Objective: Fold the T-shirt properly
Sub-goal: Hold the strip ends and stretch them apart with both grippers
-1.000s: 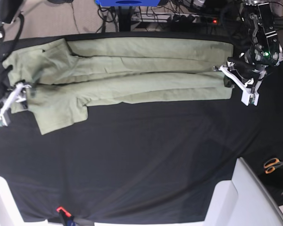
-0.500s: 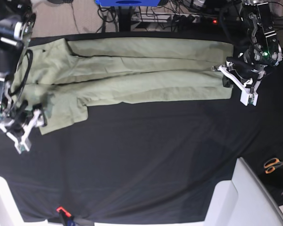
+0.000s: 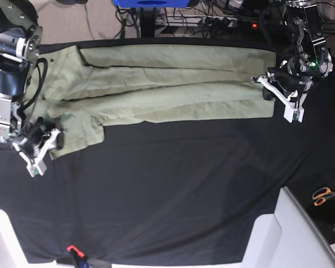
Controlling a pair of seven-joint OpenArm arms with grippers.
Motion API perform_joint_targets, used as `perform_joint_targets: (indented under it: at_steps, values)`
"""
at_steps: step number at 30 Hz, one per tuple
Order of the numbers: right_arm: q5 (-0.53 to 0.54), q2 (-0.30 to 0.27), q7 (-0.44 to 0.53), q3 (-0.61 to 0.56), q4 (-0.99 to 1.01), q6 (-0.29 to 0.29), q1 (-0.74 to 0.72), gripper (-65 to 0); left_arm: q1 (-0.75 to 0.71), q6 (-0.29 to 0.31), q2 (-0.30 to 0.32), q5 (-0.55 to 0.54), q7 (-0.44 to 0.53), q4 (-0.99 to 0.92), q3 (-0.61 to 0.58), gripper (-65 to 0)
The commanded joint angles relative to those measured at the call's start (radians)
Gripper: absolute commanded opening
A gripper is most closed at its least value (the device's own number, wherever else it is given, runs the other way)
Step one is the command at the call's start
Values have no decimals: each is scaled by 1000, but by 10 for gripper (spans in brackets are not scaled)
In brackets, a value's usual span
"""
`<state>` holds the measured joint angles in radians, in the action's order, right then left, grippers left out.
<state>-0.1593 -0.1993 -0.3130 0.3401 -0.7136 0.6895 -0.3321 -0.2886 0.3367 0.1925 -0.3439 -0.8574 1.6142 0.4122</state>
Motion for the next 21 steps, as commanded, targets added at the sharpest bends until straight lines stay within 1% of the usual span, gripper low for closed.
perform_joint_targets:
  at_steps: [1, 2, 3, 4, 6, 9, 13, 17, 20, 21]
  values:
    - [5, -12, 2, 1, -10, 9, -20, -624, 4, -4, 14, -10, 16, 19, 7, -650]
    - [5, -12, 2, 1, -15, 9, -22, -650, 10, -4, 14, -11, 16, 21, 7, -650]
    - [5, -12, 2, 1, -19, 9, -22, -645, 21, -4, 14, -13, 16, 19, 6, -650]
    - [5, -13, 2, 1, -31, 9, -26, -624, 29, -4, 14, -10, 16, 15, 6, -650]
    - [5, -12, 2, 1, -68, 9, -28, -650, 38, -4, 14, -10, 16, 13, 6, -650]
    - [5, -13, 1, 0, -119, 9, -28, -648, 70, -6, 14, -10, 13, 19, 6, -650]
    - [5, -18, -64, 0, -150, 9, -60, -648, 127, -8, 14, -8, 10, 13, 6, -650]
    - [5, -18, -77, -3, -194, 9, -78, -648, 187, -8, 14, -8, 8, 13, 4, -650]
    - [5, -18, -77, -69, -205, 9, -98, -648, 222, -9, 14, -8, 2, 11, 4, -650]
    - [4, -19, -77, -89, -206, 9, -104, -648, 237, -9, 14, -8, -15, 11, 4, -650]
